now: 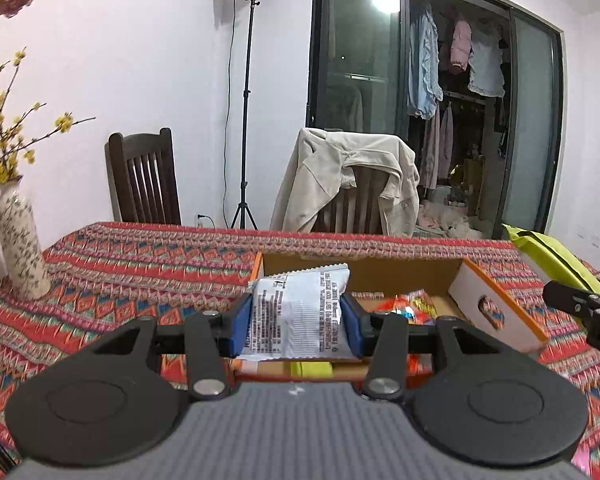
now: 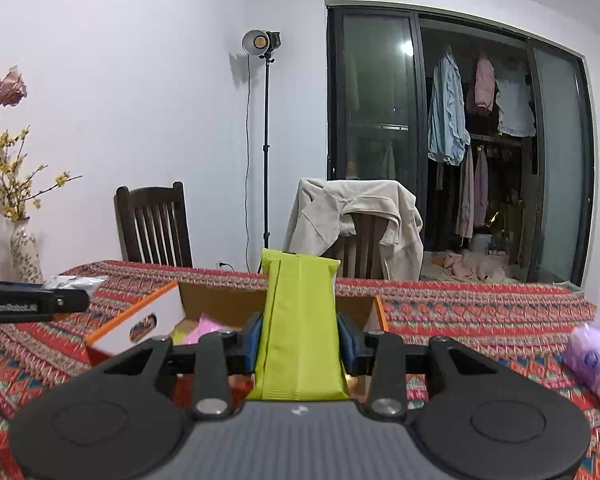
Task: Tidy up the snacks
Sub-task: 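Grasp the white packet with the left gripper while the right carries the green bar to the box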
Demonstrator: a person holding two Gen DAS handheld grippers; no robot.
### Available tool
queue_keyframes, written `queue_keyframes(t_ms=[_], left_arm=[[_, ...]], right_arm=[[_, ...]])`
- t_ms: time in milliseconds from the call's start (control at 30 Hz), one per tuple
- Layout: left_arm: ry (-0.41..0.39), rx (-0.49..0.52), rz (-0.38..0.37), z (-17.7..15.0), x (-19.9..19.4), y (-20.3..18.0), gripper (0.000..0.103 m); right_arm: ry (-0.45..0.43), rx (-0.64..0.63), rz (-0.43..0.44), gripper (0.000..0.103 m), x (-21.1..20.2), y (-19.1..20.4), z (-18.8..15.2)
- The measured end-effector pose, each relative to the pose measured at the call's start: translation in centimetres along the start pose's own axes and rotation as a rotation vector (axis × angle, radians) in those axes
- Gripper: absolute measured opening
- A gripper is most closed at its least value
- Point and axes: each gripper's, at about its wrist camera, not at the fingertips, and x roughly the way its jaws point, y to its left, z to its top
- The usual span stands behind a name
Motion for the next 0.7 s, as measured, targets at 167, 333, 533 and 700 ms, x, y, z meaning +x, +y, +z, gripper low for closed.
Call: queue_keyframes(t_ms=[167,333,533,700], left_arm=[[-0.017,-0.016,0.017,1.8,2.8,-0.6,0.047],[-0.023,-0.046,0.038,2.7,5.6,-0.8,0.047],[-0.003,-0.072,0.049,1.4,8.5,-0.3,0.047],[0.031,-0.036,0.056,0.5,10.1,-0.3,0.047]], right_arm=[[0.007,-0.001,0.001,0.037,3.3,0.7,1.9],[0.023,0.018,-0.010,0.037,7.0,1.0,2.6],[0.047,0.045,-0.003,0.037,10.1,0.2,0.5],[0.107,0.050,0.015,0.037,12.0,-0.2,-0.8]])
